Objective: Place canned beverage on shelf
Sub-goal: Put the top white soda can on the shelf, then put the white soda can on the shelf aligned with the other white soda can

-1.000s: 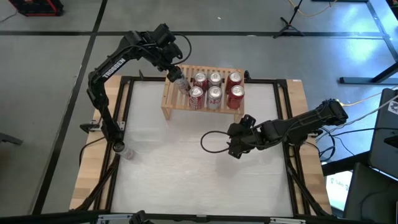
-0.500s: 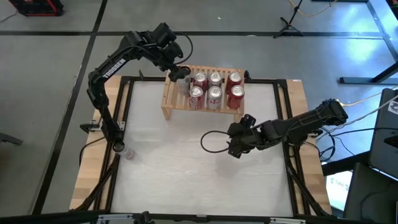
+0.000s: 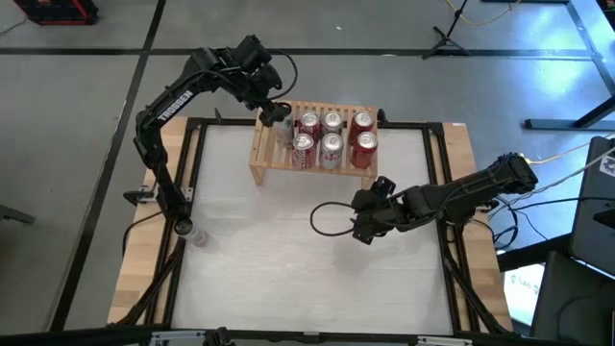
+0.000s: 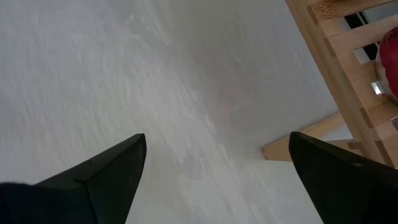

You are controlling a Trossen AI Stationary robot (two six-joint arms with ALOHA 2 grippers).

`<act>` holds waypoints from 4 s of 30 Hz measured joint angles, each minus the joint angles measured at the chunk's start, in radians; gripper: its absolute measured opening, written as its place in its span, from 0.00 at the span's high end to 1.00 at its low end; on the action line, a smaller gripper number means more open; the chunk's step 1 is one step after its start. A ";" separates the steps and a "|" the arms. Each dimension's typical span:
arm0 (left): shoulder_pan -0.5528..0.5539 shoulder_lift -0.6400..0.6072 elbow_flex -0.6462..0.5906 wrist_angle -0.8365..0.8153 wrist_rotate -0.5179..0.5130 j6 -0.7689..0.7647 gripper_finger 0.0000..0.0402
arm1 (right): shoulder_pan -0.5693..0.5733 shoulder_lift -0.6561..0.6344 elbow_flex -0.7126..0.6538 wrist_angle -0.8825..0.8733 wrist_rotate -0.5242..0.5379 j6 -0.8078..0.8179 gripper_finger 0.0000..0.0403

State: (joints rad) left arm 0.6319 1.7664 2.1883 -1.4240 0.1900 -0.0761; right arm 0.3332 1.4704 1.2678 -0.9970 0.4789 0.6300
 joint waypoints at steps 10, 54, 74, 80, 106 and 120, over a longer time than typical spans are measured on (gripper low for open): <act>0.000 -0.069 0.007 -0.017 -0.053 -0.006 0.27 | 0.000 0.000 0.000 0.006 0.000 0.000 0.05; -0.831 -0.680 -0.729 -0.146 -0.097 -1.244 0.27 | 0.000 0.000 0.000 0.075 -0.054 -0.089 0.05; -1.238 -0.722 -0.946 -0.148 -0.121 -1.801 0.27 | 0.000 0.000 0.000 0.075 -0.080 -0.120 0.05; -1.266 -0.722 -0.979 -0.146 -0.121 -1.858 0.27 | 0.000 0.000 0.000 0.076 -0.080 -0.120 0.05; -1.289 -0.722 -1.196 -0.145 -0.171 -1.881 0.27 | 0.000 0.000 0.000 0.101 -0.080 -0.121 0.05; -1.289 -0.723 -1.233 -0.106 -0.200 -1.693 0.38 | 0.000 0.000 0.000 0.128 -0.099 -0.142 0.05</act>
State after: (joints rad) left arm -0.6575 1.0439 0.9554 -1.5299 -0.0098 -1.7687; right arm 0.3332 1.4704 1.2682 -0.8685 0.3798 0.4881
